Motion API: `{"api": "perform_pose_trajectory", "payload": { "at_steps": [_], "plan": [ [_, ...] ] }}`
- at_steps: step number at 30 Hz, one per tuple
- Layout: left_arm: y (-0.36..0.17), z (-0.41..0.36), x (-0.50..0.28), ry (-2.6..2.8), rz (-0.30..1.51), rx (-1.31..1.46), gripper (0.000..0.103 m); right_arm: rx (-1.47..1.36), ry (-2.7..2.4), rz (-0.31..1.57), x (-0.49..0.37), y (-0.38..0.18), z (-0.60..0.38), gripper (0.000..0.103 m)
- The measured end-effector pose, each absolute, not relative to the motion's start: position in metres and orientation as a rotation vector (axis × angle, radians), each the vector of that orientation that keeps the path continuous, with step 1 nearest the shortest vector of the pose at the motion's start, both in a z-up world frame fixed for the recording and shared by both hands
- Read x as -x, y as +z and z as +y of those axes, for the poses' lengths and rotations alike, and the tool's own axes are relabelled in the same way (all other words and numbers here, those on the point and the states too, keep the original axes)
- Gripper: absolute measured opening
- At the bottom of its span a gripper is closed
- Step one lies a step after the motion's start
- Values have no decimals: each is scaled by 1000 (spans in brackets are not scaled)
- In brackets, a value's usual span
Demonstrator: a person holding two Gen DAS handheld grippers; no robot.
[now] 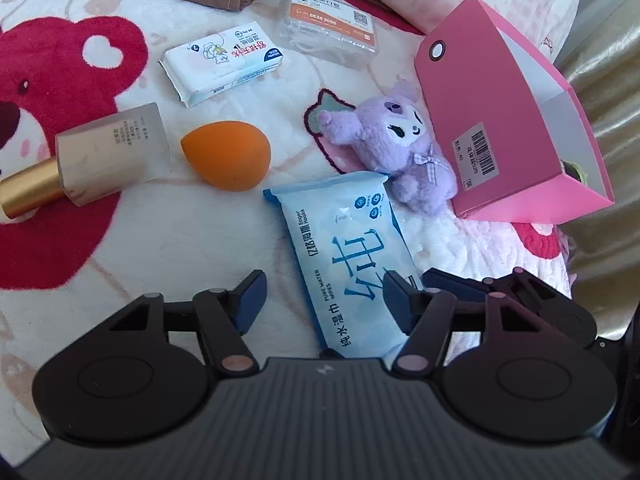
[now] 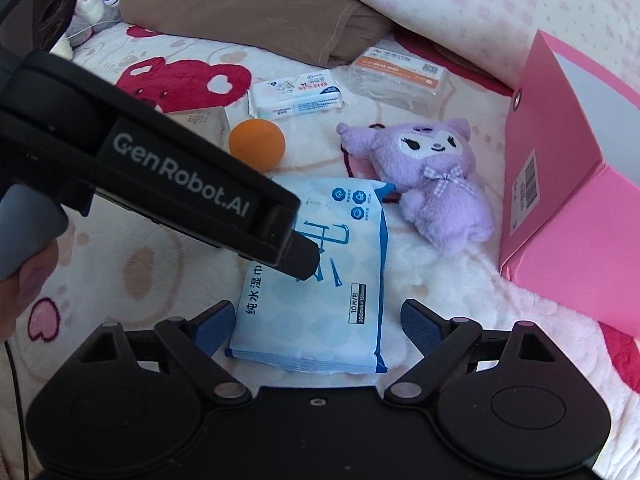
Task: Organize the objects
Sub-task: 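Move the left tool to the blue wet-wipes pack and grasp it, then carry the wet-wipes pack with the left tool into the pink box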
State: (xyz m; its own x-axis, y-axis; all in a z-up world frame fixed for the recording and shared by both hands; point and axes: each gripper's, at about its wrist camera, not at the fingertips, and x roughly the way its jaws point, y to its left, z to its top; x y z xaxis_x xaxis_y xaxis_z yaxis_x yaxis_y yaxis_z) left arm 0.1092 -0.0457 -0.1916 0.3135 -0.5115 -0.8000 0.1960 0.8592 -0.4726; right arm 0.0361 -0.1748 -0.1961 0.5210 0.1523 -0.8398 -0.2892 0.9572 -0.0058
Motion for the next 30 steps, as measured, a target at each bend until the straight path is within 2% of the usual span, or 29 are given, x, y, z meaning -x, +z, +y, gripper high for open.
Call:
{"api": "perform_pose_trajectory", "payload": {
  "at_steps": [1, 3, 8, 11, 14, 16, 17, 20, 30],
  "plan": [
    [-193, -46, -109, -481, 1168, 321, 49, 130, 266, 993, -36, -197, -177, 91],
    [-197, -46, -110, -492, 1181, 352, 44, 114, 293, 998, -34, -196, -176, 78],
    [-206, -46, -112, -483, 1216, 424, 44, 227, 293, 988, -28, -198, -163, 78],
    [-204, -48, -109, -477, 1202, 411, 44, 209, 252, 996, -31, -202, -165, 88],
    [-201, -53, -105, -483, 1174, 367, 40, 242, 252, 977, -29, -204, -164, 89],
    [-197, -54, -102, -487, 1161, 338, 33, 279, 261, 956, -24, -202, -161, 88],
    [-195, -53, -101, -488, 1156, 343, 32, 289, 287, 947, -22, -200, -159, 79],
    [-193, -48, -98, -490, 1162, 377, 30, 319, 302, 933, -17, -196, -158, 76],
    [-167, -47, -79, -544, 1142, 371, 29, 234, 380, 892, 4, -177, -178, 75]
  ]
}}
